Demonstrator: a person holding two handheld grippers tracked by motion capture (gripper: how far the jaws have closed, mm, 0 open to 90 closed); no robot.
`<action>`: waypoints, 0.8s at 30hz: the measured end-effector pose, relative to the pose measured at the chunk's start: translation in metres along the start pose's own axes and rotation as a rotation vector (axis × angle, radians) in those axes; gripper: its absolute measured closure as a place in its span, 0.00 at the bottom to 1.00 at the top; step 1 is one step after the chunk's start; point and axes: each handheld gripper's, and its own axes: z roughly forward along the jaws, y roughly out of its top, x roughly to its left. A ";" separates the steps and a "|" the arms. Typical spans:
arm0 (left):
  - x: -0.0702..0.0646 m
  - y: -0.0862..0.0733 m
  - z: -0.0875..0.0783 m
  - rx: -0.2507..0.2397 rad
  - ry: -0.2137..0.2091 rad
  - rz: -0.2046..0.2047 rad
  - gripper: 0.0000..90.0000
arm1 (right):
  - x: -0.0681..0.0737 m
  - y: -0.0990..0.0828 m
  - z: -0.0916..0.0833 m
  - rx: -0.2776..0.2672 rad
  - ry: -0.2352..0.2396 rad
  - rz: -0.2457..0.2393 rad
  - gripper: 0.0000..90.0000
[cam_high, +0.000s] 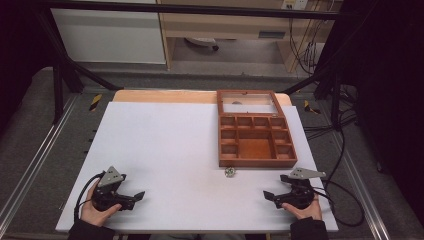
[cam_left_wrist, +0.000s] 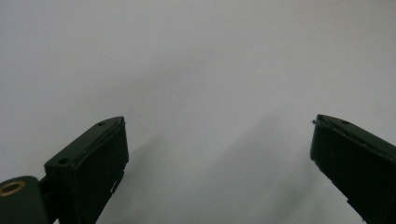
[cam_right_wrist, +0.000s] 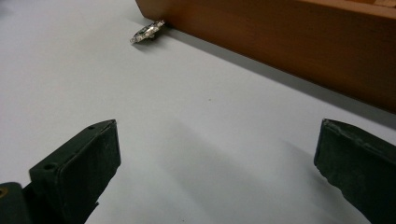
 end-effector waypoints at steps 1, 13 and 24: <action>0.000 0.000 0.000 -0.001 0.000 -0.001 0.04 | 0.000 0.000 0.000 0.003 -0.001 0.005 0.01; 0.001 -0.002 0.001 0.009 0.001 -0.002 0.05 | 0.004 0.001 0.003 0.005 -0.003 0.020 0.01; 0.001 -0.002 0.001 0.008 0.002 -0.003 0.05 | 0.011 0.006 0.009 0.002 0.002 0.020 0.01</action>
